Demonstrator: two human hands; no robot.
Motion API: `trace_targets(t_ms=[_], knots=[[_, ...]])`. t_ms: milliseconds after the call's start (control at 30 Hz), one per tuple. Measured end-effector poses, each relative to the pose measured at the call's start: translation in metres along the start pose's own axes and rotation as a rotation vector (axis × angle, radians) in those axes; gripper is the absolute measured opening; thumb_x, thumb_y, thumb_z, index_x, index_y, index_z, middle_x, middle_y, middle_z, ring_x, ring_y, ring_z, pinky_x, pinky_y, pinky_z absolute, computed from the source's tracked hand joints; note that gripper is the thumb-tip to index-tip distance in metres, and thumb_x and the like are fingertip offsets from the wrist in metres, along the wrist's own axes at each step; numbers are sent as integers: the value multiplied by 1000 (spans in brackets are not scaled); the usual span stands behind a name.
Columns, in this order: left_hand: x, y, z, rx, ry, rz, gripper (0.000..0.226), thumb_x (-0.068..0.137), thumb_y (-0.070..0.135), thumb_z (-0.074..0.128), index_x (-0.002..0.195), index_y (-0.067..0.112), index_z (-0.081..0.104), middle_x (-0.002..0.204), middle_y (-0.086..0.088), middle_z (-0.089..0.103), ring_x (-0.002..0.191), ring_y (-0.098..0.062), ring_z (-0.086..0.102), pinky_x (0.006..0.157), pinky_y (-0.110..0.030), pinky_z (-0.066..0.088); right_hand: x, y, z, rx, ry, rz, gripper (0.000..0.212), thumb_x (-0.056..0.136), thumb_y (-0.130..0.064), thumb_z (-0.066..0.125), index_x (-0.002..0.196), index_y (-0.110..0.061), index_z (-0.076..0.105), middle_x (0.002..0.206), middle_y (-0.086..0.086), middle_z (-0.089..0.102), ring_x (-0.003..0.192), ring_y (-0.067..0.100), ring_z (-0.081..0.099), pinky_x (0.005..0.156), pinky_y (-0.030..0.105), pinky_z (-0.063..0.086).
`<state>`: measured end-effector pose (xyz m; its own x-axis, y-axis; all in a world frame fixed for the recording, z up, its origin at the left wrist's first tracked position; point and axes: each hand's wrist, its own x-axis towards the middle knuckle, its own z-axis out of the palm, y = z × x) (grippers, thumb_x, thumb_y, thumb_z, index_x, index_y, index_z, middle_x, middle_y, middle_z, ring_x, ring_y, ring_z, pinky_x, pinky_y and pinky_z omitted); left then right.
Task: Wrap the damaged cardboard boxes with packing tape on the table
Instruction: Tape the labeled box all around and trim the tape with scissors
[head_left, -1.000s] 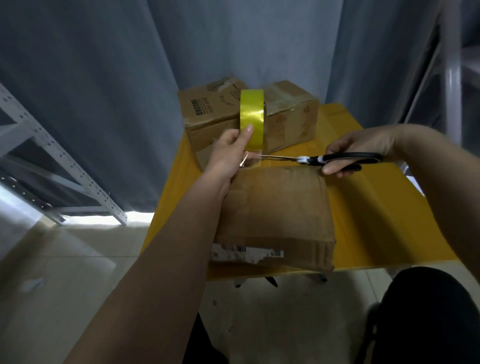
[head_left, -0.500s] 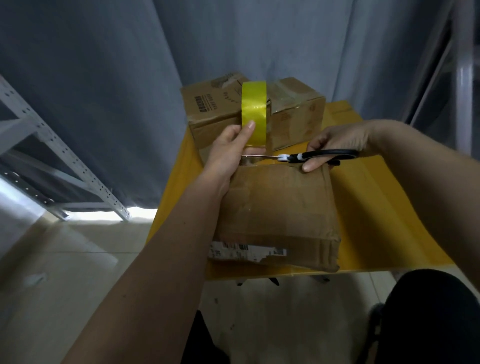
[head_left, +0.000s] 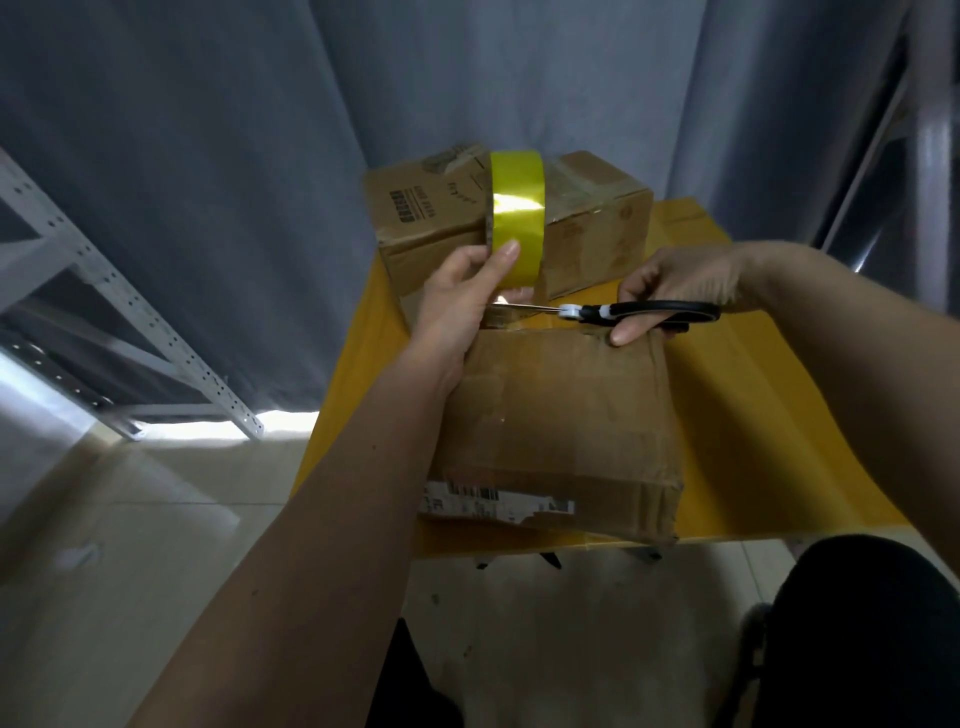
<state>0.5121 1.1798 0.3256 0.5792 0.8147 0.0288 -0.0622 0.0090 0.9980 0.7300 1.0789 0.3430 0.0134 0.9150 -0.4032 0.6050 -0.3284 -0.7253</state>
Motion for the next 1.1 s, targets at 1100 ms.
trace_targets(t_ms=[1100], knots=[[-4, 8, -7, -99, -62, 23, 38, 77, 32, 74, 107, 11, 63, 109, -8, 73, 101, -23, 70, 93, -35, 53, 3, 40, 24, -48, 139, 477, 33, 87, -13, 63, 56, -5, 55, 52, 7, 53, 47, 20, 46, 49, 25, 38]])
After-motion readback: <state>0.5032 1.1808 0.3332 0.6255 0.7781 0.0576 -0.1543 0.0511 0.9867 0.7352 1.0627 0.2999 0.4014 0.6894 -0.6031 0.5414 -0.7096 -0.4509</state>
